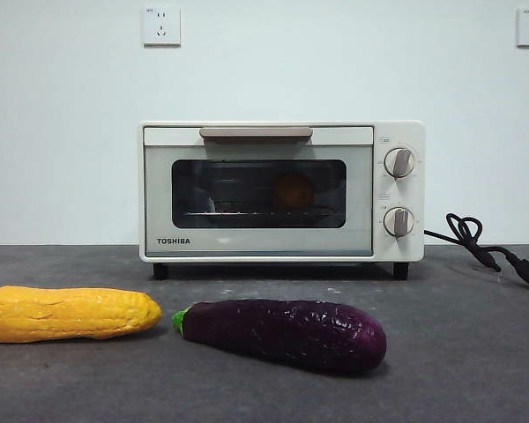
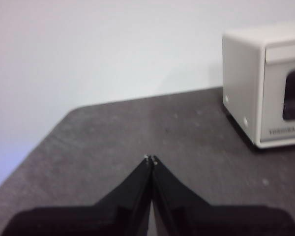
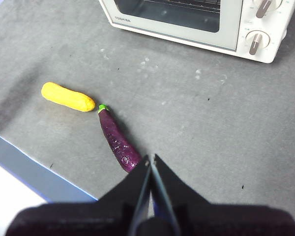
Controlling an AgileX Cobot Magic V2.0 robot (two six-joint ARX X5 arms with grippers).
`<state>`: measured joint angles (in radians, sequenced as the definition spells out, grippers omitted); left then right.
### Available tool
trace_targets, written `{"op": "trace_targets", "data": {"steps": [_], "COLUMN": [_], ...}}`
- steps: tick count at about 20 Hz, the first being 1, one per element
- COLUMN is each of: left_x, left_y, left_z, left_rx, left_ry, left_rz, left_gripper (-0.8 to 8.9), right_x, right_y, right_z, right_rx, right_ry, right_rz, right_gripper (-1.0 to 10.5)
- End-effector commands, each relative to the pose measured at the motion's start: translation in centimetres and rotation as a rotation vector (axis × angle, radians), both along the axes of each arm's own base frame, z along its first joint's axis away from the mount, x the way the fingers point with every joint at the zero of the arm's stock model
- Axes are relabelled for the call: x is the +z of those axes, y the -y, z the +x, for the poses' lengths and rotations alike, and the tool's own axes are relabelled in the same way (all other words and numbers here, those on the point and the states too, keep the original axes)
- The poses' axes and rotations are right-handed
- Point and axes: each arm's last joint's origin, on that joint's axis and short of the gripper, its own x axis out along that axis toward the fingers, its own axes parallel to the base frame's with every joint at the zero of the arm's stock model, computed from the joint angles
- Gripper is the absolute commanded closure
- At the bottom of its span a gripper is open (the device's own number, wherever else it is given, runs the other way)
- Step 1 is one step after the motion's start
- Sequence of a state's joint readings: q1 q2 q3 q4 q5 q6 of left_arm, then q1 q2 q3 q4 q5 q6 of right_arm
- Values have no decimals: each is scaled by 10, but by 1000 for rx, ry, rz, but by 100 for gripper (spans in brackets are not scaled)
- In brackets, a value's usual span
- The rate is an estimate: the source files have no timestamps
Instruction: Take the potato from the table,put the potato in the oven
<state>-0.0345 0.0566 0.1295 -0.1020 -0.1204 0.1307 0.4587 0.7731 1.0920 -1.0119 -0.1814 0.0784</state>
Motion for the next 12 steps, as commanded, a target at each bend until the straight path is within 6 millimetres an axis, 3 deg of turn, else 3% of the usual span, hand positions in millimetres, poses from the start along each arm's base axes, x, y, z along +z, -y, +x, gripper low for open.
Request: {"op": "trace_targets", "data": {"steps": [1,8,12], "left_x": [-16,-43,-45], "left_y": [1,7,8], "left_z": [1,2,2], "left_rx": [-26,-234,-277], "left_ry": [-12,-141,-159], "left_rz": [1,-19,-60], "left_gripper": [817,817,817], "right_x": [0,0,0], "right_y": [0,0,0], "right_z": [0,0,0], "right_rx": [2,2,2], "right_ry": [3,3,3], "right_rz": [0,0,0], "right_gripper": [946,946,946]}}
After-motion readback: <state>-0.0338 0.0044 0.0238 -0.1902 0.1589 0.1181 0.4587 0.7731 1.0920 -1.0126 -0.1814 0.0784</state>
